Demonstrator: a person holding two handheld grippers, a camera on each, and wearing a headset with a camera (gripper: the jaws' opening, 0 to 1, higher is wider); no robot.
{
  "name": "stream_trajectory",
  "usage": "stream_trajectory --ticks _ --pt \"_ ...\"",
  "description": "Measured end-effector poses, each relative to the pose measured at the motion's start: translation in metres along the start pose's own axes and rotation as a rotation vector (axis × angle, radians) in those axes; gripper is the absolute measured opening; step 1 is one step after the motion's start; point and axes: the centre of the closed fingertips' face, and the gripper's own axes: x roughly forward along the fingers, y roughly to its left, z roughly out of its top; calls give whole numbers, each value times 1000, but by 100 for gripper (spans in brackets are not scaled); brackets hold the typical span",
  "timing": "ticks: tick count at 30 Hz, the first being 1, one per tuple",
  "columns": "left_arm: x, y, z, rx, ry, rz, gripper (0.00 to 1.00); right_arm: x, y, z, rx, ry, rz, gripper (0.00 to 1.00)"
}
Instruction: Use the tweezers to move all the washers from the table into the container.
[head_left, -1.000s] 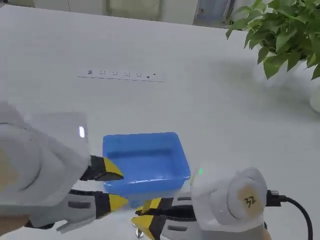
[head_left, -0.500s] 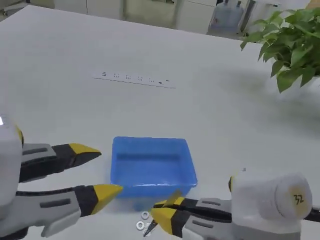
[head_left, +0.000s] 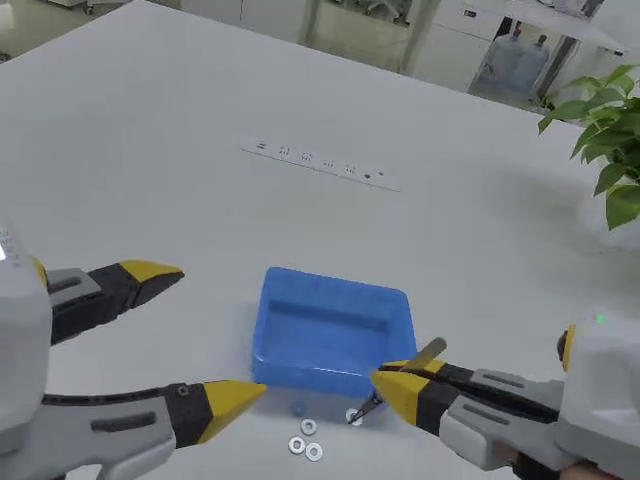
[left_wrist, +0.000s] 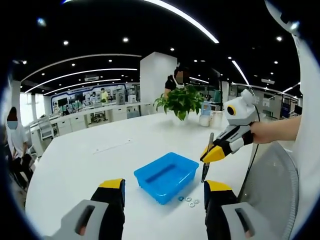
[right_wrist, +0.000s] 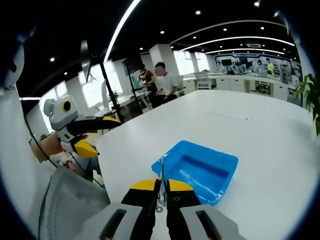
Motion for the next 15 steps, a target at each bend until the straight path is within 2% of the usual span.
stream_trajectory --ticks 6,8,11,14,15 --pt "-5 6 -2 2 10 41 72 -5 -26 19 -3 -59 -83 2" --pt "-5 6 -2 6 11 40 72 -5 -36 27 2 -86 -108 2" --pt "-6 7 -3 12 18 47 72 -2 -44 34 4 -110 -114 2" --pt "-6 6 -4 17 28 42 72 5 -51 35 -20 -106 -126 2" --pt "-6 8 -3 22 23 49 72 9 -55 32 -33 -89 -132 2"
